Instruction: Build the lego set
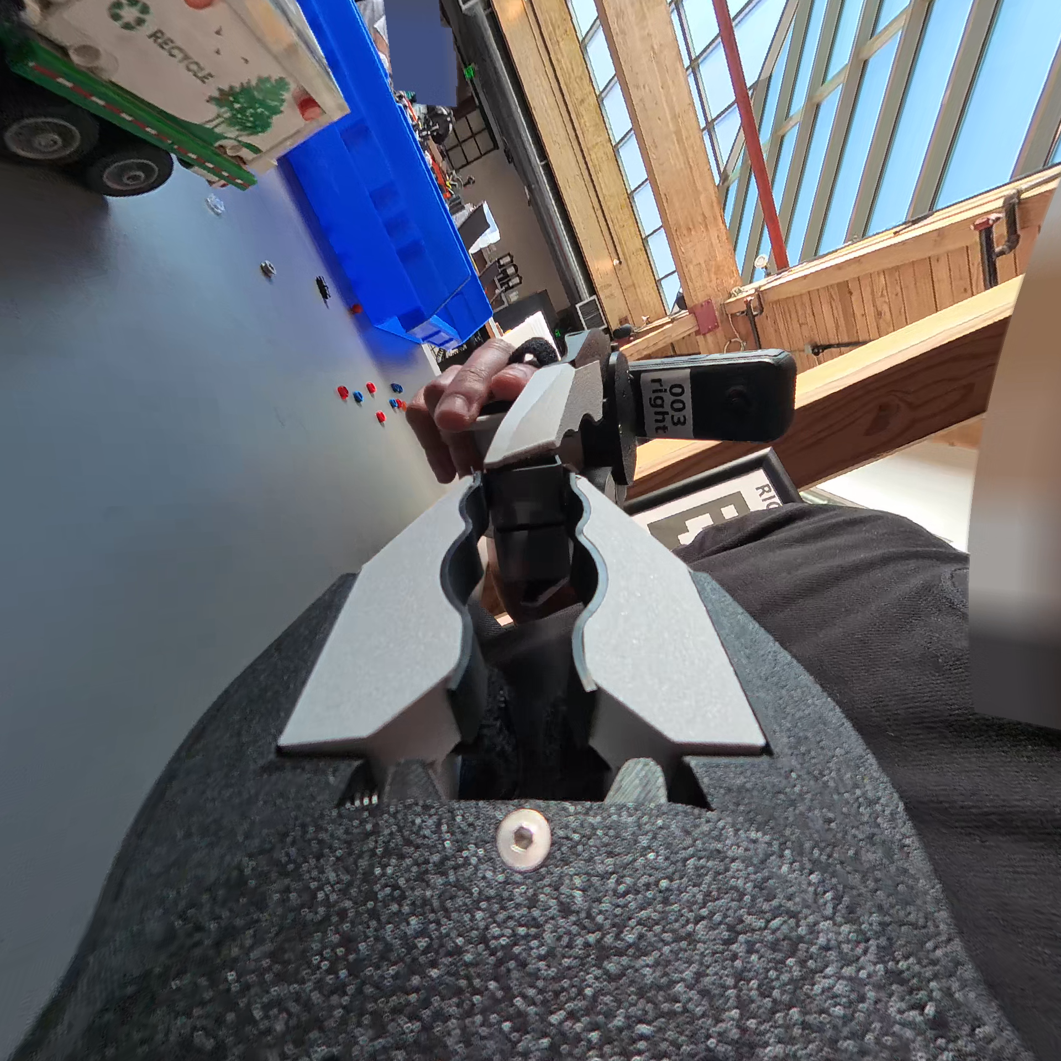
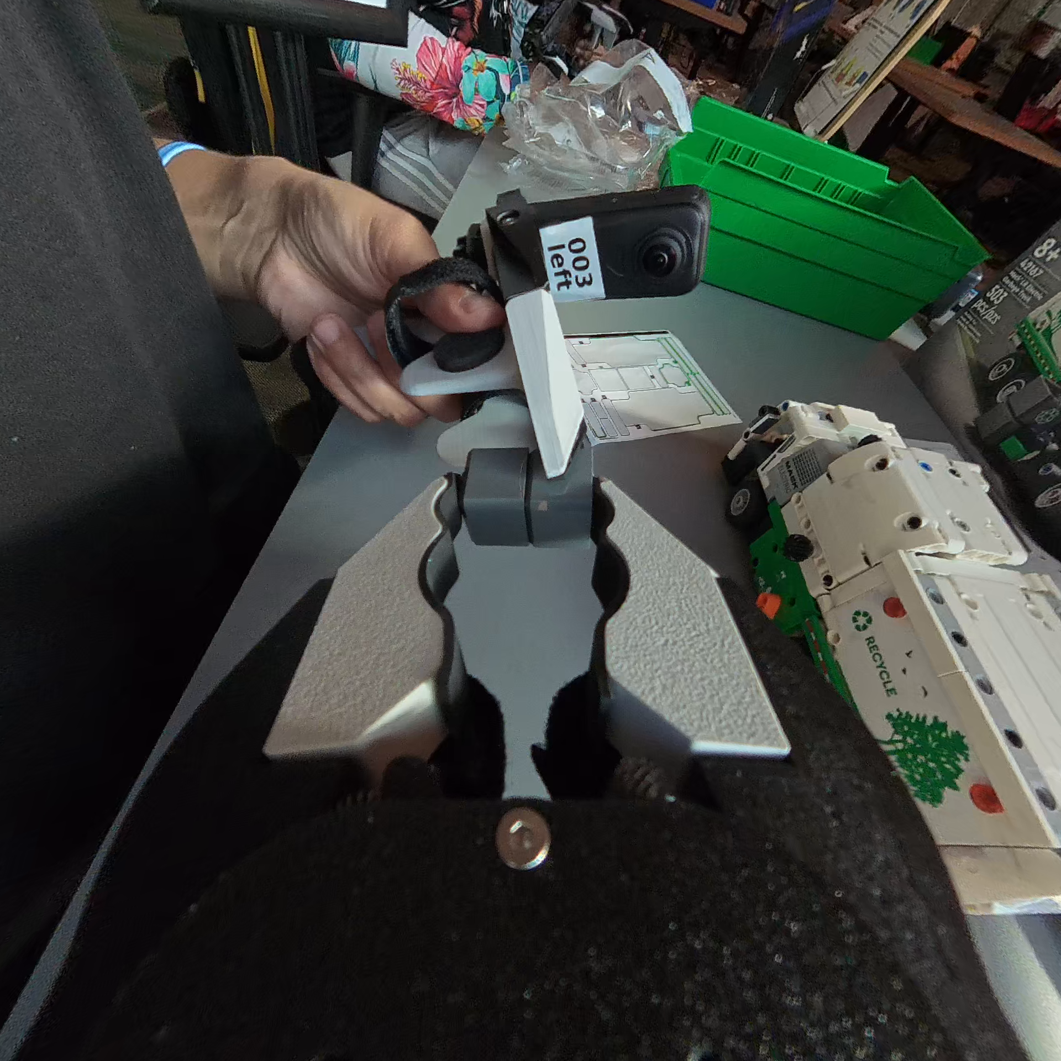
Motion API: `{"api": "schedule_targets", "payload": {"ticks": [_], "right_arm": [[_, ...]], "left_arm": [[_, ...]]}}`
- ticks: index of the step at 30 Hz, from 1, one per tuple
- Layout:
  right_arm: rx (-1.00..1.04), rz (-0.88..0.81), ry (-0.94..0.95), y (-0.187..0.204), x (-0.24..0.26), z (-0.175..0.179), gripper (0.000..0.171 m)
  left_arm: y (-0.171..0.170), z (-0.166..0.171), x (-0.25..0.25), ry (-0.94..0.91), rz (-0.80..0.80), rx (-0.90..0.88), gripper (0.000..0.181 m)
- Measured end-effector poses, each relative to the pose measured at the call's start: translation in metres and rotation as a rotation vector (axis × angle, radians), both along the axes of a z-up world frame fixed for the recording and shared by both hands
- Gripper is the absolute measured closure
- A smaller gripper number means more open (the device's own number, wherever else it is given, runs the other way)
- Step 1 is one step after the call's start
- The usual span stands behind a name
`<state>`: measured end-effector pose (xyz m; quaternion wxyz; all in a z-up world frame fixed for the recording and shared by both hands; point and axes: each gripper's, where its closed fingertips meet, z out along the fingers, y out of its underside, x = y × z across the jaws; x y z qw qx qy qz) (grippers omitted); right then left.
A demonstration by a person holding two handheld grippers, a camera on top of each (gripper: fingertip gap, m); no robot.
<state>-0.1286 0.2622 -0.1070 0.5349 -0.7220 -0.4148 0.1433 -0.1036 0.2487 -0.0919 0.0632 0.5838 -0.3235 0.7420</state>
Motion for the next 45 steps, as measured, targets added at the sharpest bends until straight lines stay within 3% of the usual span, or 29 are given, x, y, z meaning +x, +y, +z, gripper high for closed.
{"api": "schedule_targets", "payload": {"ticks": [3, 6, 10, 17, 28, 31, 33, 36, 39, 42, 45], "right_arm": [[-0.030, -0.078, -0.018, 0.007, 0.003, -0.005, 0.119], [-0.099, -0.182, -0.163, 0.014, 0.009, -0.019, 0.113], [-0.157, -0.242, -0.288, 0.016, 0.015, -0.032, 0.124], [-0.189, -0.315, -0.375, 0.020, 0.015, -0.041, 0.127], [-0.120, -0.274, -0.398, 0.021, 0.013, -0.041, 0.127], [-0.101, -0.269, -0.300, 0.022, 0.011, -0.033, 0.127], [-0.091, -0.238, -0.140, 0.020, 0.007, -0.021, 0.127], [0.048, -0.140, 0.090, 0.017, 0.005, 0.008, 0.127], [0.315, -0.048, 0.288, 0.010, 0.000, 0.044, 0.127], [0.235, -0.005, 0.350, 0.009, -0.005, 0.041, 0.127], [0.251, 0.029, 0.340, 0.007, -0.012, 0.041, 0.127]], "left_arm": [[0.009, -0.004, 0.004, 0.018, 0.060, -0.030, 0.157], [0.012, -0.015, 0.006, 0.076, 0.115, 0.048, 0.157], [0.013, -0.022, 0.009, 0.138, 0.158, 0.145, 0.157], [0.012, -0.031, 0.014, 0.221, 0.179, 0.259, 0.158], [0.013, -0.033, 0.010, 0.230, 0.187, 0.321, 0.157], [0.013, -0.027, 0.007, 0.176, 0.152, 0.311, 0.154], [0.016, -0.008, -0.001, 0.079, 0.088, 0.150, 0.145], [0.035, 0.010, -0.012, -0.038, 0.086, -0.019, 0.147], [0.024, 0.020, -0.013, -0.089, 0.014, -0.071, 0.144], [0.010, 0.027, -0.010, -0.116, -0.054, -0.119, 0.138], [0.003, 0.031, -0.008, -0.140, -0.091, -0.188, 0.144]]}}
